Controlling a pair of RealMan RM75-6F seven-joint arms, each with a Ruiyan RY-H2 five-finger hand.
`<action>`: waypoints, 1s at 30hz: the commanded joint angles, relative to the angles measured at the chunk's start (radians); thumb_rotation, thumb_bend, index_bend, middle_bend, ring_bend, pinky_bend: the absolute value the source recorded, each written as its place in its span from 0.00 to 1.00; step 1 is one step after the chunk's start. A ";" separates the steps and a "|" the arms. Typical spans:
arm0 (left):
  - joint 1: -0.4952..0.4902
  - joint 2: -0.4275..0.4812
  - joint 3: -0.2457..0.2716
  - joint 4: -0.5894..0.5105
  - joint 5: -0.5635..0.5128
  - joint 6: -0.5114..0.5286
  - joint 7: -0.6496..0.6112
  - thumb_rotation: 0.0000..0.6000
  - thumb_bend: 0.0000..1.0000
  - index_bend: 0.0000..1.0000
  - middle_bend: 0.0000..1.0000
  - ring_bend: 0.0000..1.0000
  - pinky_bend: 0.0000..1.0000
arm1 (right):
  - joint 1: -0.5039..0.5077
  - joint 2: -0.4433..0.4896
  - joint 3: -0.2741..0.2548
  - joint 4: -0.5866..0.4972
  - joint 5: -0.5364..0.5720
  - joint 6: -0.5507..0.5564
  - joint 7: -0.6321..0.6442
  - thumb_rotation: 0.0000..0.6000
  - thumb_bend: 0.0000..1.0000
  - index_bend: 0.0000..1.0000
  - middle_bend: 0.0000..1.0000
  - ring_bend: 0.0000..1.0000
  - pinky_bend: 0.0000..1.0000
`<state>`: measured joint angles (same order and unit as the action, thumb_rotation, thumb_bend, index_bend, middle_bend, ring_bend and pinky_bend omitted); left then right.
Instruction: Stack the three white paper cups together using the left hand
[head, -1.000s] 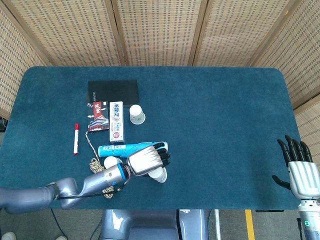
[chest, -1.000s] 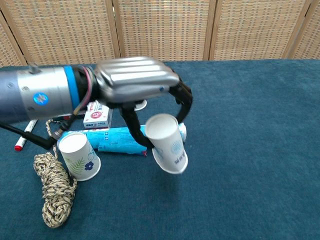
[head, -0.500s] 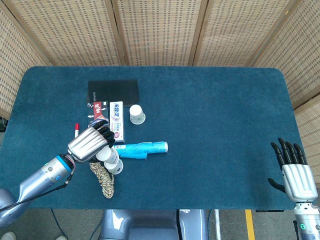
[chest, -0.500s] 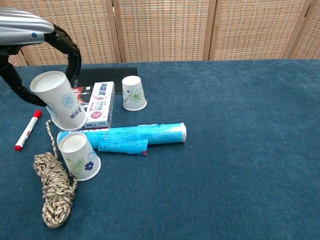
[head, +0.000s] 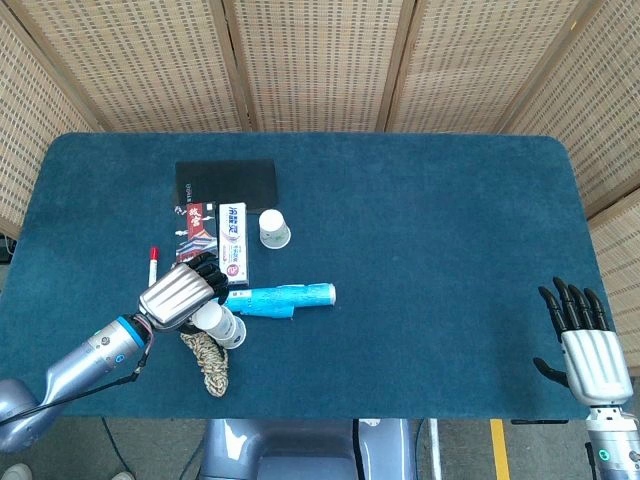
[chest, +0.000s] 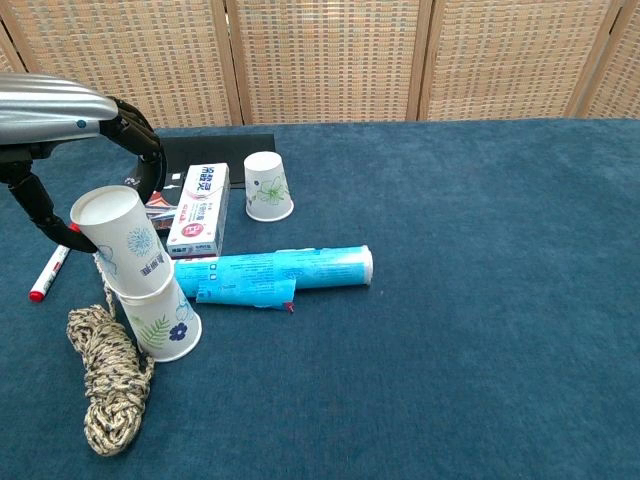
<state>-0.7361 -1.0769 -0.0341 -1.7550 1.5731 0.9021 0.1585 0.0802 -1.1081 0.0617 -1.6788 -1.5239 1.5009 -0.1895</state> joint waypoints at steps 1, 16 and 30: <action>-0.005 -0.005 0.001 0.000 -0.015 -0.016 0.011 1.00 0.10 0.49 0.36 0.25 0.12 | -0.001 0.001 0.000 0.001 0.001 0.000 0.002 1.00 0.00 0.00 0.00 0.00 0.00; -0.023 -0.025 0.021 0.014 -0.027 -0.068 0.005 1.00 0.00 0.20 0.14 0.01 0.00 | -0.002 -0.001 -0.001 -0.001 0.001 0.000 -0.004 1.00 0.00 0.00 0.00 0.00 0.00; -0.036 -0.058 -0.048 0.087 -0.082 -0.024 -0.085 1.00 0.00 0.13 0.07 0.00 0.00 | 0.001 -0.003 -0.001 0.001 0.006 -0.009 -0.007 1.00 0.00 0.00 0.00 0.00 0.00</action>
<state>-0.7617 -1.1186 -0.0630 -1.6884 1.5157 0.8846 0.0840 0.0811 -1.1113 0.0610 -1.6783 -1.5182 1.4920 -0.1965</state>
